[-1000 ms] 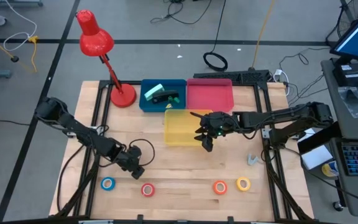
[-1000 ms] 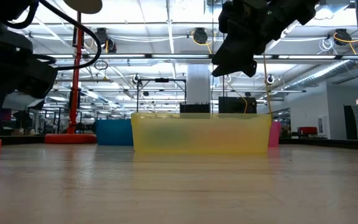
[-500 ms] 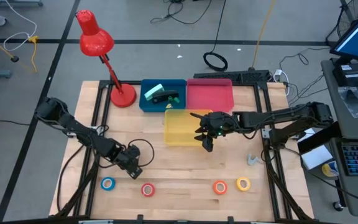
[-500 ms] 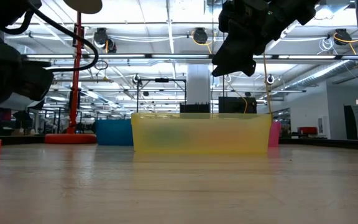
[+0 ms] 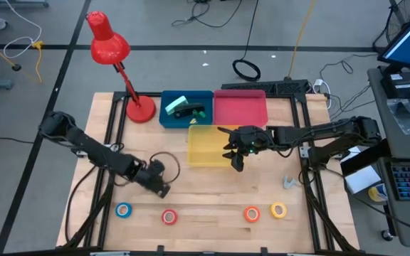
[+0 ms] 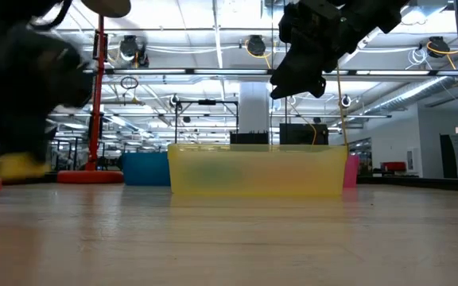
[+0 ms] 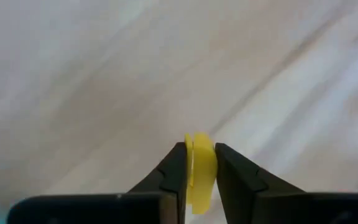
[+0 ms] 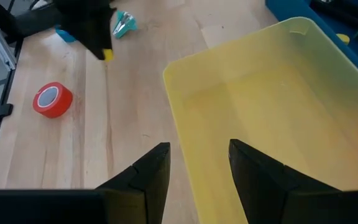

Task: Pick and place Stapler, Stapler remover, tape
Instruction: Put the yellow stapler into the blue bin

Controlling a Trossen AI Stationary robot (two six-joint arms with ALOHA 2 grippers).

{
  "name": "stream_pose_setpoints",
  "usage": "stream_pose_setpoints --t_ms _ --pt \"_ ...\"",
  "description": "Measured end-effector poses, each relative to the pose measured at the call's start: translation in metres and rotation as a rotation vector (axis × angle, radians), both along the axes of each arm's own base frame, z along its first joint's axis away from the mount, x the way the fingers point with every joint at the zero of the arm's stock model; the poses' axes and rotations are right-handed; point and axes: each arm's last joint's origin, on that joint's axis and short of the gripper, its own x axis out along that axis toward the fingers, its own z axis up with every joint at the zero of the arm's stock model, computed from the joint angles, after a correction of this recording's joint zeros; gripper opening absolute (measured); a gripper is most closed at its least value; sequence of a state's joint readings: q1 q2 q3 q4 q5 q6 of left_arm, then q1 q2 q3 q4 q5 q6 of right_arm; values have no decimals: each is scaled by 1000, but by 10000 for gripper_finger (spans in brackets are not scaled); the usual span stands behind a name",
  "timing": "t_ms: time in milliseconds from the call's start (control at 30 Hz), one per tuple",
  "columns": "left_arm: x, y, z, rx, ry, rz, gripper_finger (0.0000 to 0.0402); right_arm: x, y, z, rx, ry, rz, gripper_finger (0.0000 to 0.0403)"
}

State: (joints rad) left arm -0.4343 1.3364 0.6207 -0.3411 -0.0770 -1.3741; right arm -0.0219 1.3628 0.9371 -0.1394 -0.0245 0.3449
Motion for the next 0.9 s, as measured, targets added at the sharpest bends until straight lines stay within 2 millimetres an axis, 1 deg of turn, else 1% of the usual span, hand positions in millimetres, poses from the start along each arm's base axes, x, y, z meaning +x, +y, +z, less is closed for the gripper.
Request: stream_pose_setpoints --t_ms 100,200,333,467,567,700,833,900 --pt "15 13 21 82 -111 38 69 0 -1 0 -10 -1 5 155" --pt "37 34 46 222 -249 80 57 0 -1 0 -17 0 10 155" --pt "64 72 74 378 -393 94 52 0 -1 -1 -26 8 20 155" --pt "77 118 88 531 -398 150 53 0 -1 0 -38 6 32 155" --pt "84 152 85 608 -332 184 57 0 -1 0 -41 7 34 155" --pt "96 191 70 676 -228 194 59 0 -1 0 -53 6 43 155" --pt "110 223 52 674 -136 151 60 -1 -1 -1 -52 9 44 155" --pt "115 235 43 640 -71 123 60 -1 -1 -1 -52 10 44 155"
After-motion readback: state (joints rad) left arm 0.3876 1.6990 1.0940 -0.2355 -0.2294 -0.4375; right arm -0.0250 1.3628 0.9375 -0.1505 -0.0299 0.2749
